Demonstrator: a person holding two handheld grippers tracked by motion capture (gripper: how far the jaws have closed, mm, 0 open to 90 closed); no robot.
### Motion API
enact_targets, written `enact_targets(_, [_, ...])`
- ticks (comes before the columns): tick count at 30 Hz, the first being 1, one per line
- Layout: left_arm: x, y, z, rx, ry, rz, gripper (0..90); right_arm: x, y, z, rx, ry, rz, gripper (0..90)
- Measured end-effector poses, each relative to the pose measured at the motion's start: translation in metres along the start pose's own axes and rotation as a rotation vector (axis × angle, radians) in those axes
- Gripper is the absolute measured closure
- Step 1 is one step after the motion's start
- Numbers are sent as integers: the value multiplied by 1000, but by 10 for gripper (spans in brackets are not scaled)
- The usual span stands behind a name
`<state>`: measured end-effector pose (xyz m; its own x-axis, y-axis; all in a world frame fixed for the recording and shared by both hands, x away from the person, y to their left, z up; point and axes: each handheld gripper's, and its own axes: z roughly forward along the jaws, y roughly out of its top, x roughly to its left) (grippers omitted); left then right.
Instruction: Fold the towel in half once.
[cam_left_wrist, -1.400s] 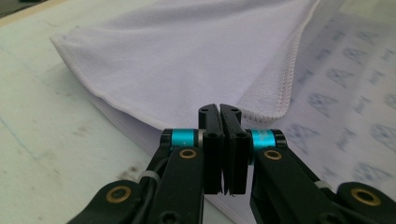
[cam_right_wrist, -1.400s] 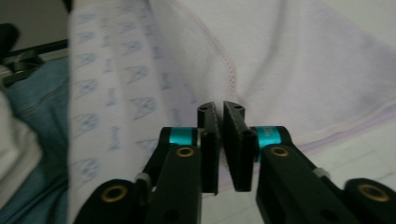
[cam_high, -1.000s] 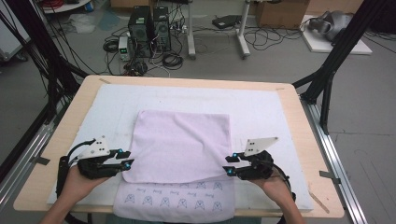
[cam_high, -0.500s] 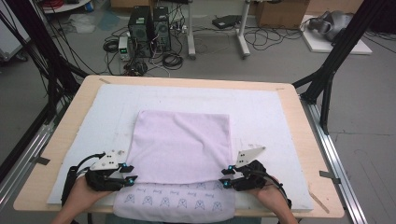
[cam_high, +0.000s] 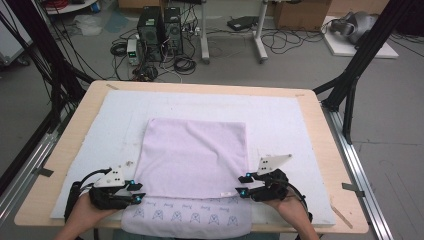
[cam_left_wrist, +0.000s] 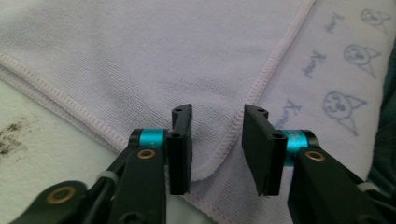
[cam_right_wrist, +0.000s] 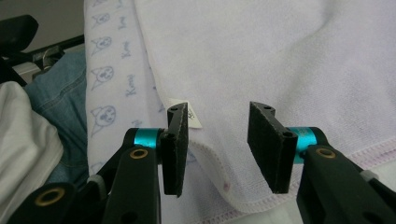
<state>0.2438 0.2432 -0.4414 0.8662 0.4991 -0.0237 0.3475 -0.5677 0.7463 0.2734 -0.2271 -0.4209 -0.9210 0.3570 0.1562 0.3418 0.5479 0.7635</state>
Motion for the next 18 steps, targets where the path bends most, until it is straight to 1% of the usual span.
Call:
enact_targets(2, [2,-1,0,-5,5,-9,737,1,-2,5,26,-1,-4,581])
enact_targets(5, [2,-2,-1,-12,28,5,800,5,-6,16,62,5,-16,589])
enact_targets(7, [3,-2,0,-14,28,-8,835,7,-8,21,89,3,-33,665])
enact_targets(8, [3,-2,0,-14,28,-11,844,8,-9,23,90,1,-38,698])
enact_targets(9, [3,-2,-1,-16,31,-14,850,8,-9,23,90,-4,-41,750])
enact_targets(10, [3,-2,-1,-16,30,-15,857,8,-8,23,95,3,-40,811])
enact_targets(11, [3,-1,-1,-16,32,-14,859,7,-8,23,95,13,-36,844])
enact_targets(12, [2,0,-1,-16,34,-11,860,7,-7,22,94,12,-36,864])
enact_targets(13, [1,0,-2,-18,40,-8,861,7,-6,22,99,16,-33,868])
enact_targets(14, [0,1,-4,-25,41,-7,862,7,-5,21,93,18,-41,870])
enact_targets(16, [-1,2,-9,-45,45,-10,861,9,-3,17,90,15,-43,873])
enact_targets(18, [-4,5,-16,-69,50,-11,861,10,-1,12,75,17,-44,874])
